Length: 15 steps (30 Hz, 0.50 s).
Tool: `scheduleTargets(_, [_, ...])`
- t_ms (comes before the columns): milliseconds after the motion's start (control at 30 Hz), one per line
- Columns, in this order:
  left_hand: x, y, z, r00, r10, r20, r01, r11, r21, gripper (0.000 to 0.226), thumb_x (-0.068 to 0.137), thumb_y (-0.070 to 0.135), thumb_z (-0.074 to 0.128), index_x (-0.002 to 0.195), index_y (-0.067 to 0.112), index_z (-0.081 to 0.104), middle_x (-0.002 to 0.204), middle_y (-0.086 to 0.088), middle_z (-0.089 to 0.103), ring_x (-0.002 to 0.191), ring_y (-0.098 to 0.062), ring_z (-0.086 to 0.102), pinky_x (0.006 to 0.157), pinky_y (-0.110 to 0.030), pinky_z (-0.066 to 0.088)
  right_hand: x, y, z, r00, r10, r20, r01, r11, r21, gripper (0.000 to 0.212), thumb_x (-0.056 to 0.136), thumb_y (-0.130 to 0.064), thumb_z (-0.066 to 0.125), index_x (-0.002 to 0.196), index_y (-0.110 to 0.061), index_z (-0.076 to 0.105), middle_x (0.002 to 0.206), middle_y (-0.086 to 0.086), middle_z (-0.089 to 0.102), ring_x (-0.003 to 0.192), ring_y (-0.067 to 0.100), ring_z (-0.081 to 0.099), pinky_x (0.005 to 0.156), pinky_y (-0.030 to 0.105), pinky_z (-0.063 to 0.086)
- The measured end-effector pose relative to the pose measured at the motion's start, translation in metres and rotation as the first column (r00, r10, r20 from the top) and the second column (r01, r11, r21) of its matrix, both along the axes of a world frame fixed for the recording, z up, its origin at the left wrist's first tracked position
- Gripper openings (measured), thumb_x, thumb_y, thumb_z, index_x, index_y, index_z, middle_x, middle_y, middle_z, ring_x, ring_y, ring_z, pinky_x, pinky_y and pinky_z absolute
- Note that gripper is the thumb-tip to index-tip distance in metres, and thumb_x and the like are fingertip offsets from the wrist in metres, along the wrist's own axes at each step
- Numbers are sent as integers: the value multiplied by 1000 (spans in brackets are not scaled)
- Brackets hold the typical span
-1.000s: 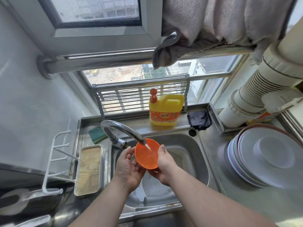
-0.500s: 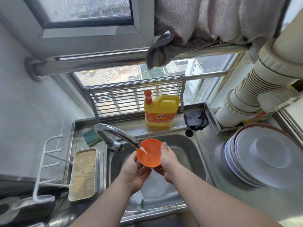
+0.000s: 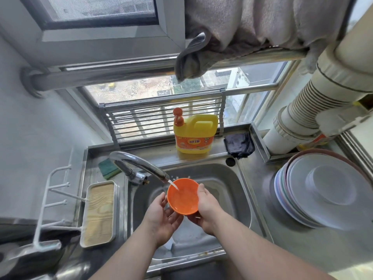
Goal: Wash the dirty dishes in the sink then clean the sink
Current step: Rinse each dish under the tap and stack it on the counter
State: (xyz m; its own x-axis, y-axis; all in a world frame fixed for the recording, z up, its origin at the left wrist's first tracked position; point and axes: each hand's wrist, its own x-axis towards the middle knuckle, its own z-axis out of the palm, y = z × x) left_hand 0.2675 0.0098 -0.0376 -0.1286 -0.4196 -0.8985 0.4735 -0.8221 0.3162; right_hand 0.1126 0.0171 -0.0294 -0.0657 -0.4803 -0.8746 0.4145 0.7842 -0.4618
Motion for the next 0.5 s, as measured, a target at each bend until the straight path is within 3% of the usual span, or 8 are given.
scheduleTargets(167, [1, 7, -6, 998, -63, 1, 63, 997, 41, 35, 106, 46, 53, 123, 21, 69, 105, -14, 80, 97, -32, 74, 78, -42, 57, -23, 32, -18, 982, -145, 120, 141, 989, 45, 37, 108, -61, 39, 122, -33, 59, 117, 19, 73, 84, 34, 78, 62, 35, 61])
scheduleTargets(233, [2, 10, -10, 997, -73, 31, 71, 996, 54, 32, 106, 42, 54, 125, 21, 69, 113, -13, 78, 102, -33, 73, 78, -43, 56, -39, 43, -28, 975, -202, 92, 196, 978, 70, 34, 109, -56, 41, 120, -31, 60, 114, 20, 73, 75, 34, 78, 61, 35, 59])
scheduleTargets(300, [5, 12, -14, 994, -82, 68, 78, 995, 62, 29, 105, 37, 58, 125, 20, 70, 118, -12, 74, 100, -31, 71, 76, -42, 56, -55, 50, -40, 980, -195, -36, 197, 979, 58, 28, 111, -47, 43, 120, -27, 61, 110, 16, 72, 68, 29, 77, 62, 35, 58])
scheduleTargets(367, [11, 13, -19, 991, -83, 101, 76, 994, 74, 26, 103, 34, 60, 124, 20, 70, 118, -12, 71, 96, -30, 70, 74, -40, 55, -71, 53, -56, 952, -80, -296, 91, 995, 26, 22, 110, -37, 48, 123, -25, 61, 112, 12, 69, 82, 31, 74, 68, 39, 59])
scheduleTargets(433, [16, 14, -25, 987, -81, 136, 70, 994, 85, 24, 103, 31, 62, 122, 20, 70, 117, -12, 70, 94, -29, 69, 72, -39, 54, -86, 52, -72, 757, 179, -629, -158, 983, 89, 26, 104, -35, 55, 128, -26, 60, 116, 13, 68, 101, 37, 66, 88, 46, 57])
scheduleTargets(500, [21, 15, -35, 982, -87, 167, 72, 993, 93, 22, 102, 29, 63, 121, 19, 70, 114, -11, 69, 90, -28, 68, 72, -39, 55, -92, 47, -74, 571, 338, -748, -288, 936, 204, 51, 98, -44, 62, 145, -33, 48, 120, 11, 59, 103, 35, 58, 92, 40, 47])
